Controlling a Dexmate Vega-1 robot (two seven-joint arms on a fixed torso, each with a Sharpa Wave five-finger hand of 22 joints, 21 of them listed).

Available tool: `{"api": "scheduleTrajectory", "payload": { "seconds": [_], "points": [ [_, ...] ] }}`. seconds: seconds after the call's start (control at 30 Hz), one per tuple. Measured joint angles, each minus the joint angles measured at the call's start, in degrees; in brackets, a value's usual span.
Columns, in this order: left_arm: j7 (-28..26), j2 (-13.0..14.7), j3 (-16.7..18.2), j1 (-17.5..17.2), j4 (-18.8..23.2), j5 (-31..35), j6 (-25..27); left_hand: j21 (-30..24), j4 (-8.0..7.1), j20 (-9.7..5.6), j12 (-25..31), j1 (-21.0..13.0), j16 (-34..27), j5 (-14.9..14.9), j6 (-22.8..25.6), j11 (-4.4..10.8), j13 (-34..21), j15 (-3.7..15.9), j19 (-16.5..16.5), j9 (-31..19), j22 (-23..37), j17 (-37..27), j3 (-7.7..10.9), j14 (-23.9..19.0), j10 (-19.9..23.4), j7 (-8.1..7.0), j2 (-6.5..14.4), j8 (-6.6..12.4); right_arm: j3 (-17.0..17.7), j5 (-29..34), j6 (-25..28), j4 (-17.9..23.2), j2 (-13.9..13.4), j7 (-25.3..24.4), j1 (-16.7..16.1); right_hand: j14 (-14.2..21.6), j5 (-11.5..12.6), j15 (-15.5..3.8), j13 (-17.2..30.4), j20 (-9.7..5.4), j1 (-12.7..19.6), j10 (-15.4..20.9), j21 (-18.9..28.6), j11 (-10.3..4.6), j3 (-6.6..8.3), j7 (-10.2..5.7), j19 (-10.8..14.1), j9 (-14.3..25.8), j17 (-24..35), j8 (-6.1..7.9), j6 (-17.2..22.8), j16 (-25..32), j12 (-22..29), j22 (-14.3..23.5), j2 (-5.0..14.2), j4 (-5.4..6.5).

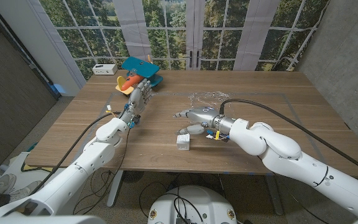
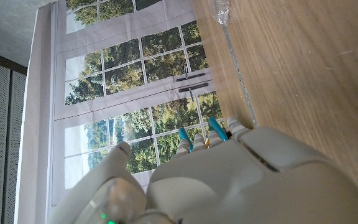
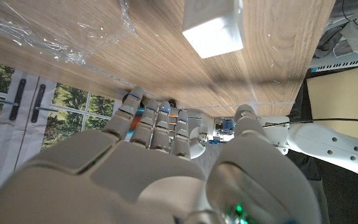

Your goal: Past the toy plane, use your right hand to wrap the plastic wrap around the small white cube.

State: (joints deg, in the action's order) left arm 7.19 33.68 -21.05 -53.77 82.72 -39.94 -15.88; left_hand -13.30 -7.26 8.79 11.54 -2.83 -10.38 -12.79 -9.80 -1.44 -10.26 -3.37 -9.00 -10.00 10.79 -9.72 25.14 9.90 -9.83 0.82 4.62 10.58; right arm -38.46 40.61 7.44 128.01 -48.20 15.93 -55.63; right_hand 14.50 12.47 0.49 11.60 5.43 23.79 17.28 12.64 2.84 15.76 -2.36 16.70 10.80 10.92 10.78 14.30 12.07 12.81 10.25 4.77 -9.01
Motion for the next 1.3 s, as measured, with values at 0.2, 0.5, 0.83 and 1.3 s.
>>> {"api": "scheduleTrajectory", "payload": {
  "seconds": [0.2, 0.5, 0.83, 1.3],
  "points": [
    [0.38, -0.14, -0.30, 0.58, -0.51, 0.00, 0.23, 0.45, 0.00, 0.00, 0.00, 0.00, 0.00, 0.00, 0.00, 0.00, 0.00, 0.00, 0.00, 0.00, 0.00, 0.00, 0.00, 0.00, 0.00, 0.00, 0.00, 0.00, -0.58, 1.38, 1.23, 0.00, 0.31, 0.85, 0.00, -0.20, 0.00, -0.20, 0.00, 0.21, 1.44, -0.22, 0.00, -0.22, 0.58, -0.06, 0.21, 0.00, -0.11, 0.00, -0.58, -0.02, -0.01, 0.00, -0.25, -0.57],
    [1.01, -0.17, -0.53, 1.36, -1.04, -0.01, 0.69, 0.45, 0.00, 0.00, 0.00, 0.00, 0.00, 0.00, 0.00, 0.00, 0.00, 0.00, 0.00, 0.00, 0.00, 0.00, 0.01, 0.00, 0.00, 0.00, 0.00, 0.00, -2.04, 2.89, 2.32, -0.30, 1.08, 2.57, 0.46, -0.20, 0.00, -0.20, -0.01, 0.20, 2.79, -0.30, 0.00, -0.30, 0.96, -0.21, 0.21, 0.00, -0.28, 0.00, -1.65, -0.27, -0.35, 0.00, -1.00, -0.96],
    [1.81, -0.29, -0.59, 2.06, -1.80, -0.34, 1.00, 0.45, -0.01, 0.00, 0.00, 0.00, 0.00, 0.00, 0.00, 0.00, 0.00, 0.00, 0.00, 0.00, 0.00, 0.00, 0.01, 0.00, 0.00, 0.00, 0.00, 0.00, -3.56, 5.45, 3.58, -0.60, 1.74, 4.56, 1.01, -0.22, 0.00, -0.64, -0.01, 0.41, 5.26, -0.53, 0.00, -0.53, 1.42, -0.30, 0.41, -0.01, -0.27, 0.00, -1.74, -0.27, -0.34, 0.00, -2.11, -1.42],
    [2.66, -0.25, -0.64, 2.62, -2.33, -0.60, 1.22, 0.45, -0.01, 0.00, 0.00, 0.00, 0.00, 0.00, 0.00, 0.00, 0.00, 0.00, 0.00, 0.01, 0.00, 0.00, 0.01, 0.00, 0.00, 0.00, 0.00, 0.00, -5.71, 10.78, 5.53, -0.70, 2.83, 7.56, 1.30, 0.19, 0.43, -1.06, -0.02, 0.31, 8.14, -0.40, 0.01, -1.02, 1.90, -0.62, 1.12, -0.01, -0.26, 0.26, -2.04, -0.27, -0.84, 0.00, -3.62, -1.90]
  ]
}}
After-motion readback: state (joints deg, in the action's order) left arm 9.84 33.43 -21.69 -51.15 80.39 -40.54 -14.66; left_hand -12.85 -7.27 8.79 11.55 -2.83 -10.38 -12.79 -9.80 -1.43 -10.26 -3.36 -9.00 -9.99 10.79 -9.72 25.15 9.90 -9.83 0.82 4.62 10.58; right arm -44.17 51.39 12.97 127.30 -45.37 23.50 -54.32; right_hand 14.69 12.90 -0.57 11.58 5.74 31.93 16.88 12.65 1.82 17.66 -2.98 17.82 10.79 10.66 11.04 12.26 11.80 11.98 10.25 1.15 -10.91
